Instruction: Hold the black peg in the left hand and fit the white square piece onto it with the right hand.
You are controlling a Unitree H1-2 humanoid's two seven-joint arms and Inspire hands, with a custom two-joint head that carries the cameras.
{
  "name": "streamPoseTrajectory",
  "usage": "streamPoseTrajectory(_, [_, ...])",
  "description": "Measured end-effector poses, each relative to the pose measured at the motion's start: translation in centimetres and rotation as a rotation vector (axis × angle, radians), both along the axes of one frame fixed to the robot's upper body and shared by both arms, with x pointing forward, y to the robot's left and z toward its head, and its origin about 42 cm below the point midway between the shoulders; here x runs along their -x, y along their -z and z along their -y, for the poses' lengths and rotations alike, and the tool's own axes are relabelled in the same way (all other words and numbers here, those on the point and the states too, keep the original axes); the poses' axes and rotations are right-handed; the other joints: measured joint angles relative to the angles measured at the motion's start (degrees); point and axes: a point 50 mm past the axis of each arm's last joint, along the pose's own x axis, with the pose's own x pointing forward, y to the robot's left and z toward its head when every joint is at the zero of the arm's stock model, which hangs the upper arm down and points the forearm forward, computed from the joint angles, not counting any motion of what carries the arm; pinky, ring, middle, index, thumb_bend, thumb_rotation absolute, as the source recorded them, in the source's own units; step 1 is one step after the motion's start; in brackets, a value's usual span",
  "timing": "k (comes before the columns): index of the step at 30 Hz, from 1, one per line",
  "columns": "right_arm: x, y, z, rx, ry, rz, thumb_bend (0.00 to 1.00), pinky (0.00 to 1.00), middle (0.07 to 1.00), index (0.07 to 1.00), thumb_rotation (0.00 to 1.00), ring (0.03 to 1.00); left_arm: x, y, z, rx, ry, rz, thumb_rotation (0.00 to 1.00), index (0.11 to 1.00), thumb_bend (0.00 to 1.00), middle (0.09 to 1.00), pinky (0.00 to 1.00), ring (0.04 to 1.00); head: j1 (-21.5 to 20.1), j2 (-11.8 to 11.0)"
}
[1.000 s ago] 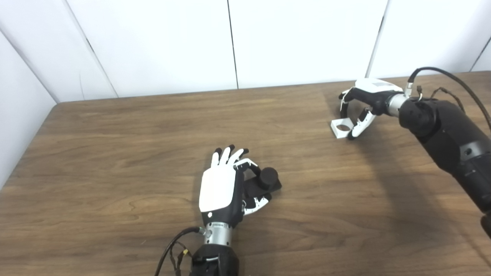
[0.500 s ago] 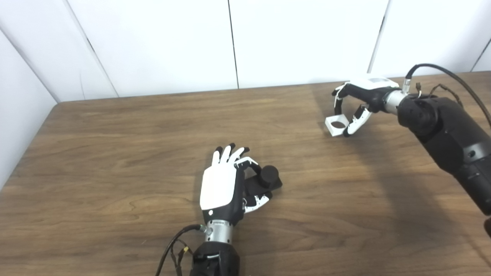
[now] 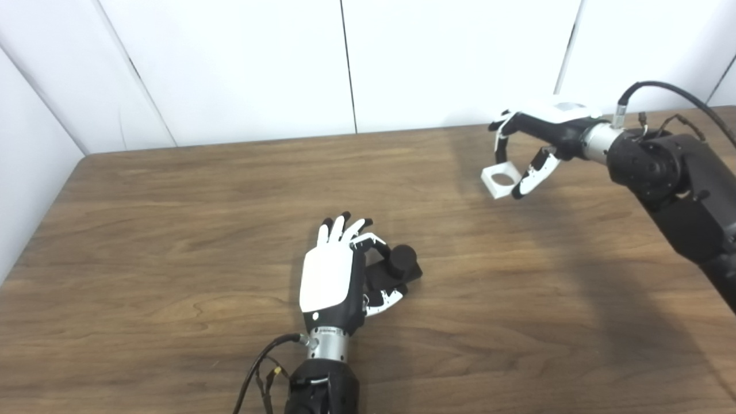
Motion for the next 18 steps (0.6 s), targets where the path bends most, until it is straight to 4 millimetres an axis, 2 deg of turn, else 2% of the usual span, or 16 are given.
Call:
streamPoseTrajectory(8, [3.2,-2.0,-2.9,-0.028,-0.136,0.017,0.53,0.9,0.885,0.49,0.14,0.994,-0.4,0.0,0.1,-0.003,-0.001,0.003,0.09,0.49,0.51,0.861,1.0,0.962,0.2,-0.1])
streamPoseTrajectory(18, [5.2,-2.9,-4.7,-0.025,-0.221,0.007,0.53,0.9,0.883,0.49,0.14,1.0,-0.4,0.1,0.1,-0.004,-0.004,0.003,0.09,0.49,0.51,0.866,1.0,0.966,0.5,-0.1])
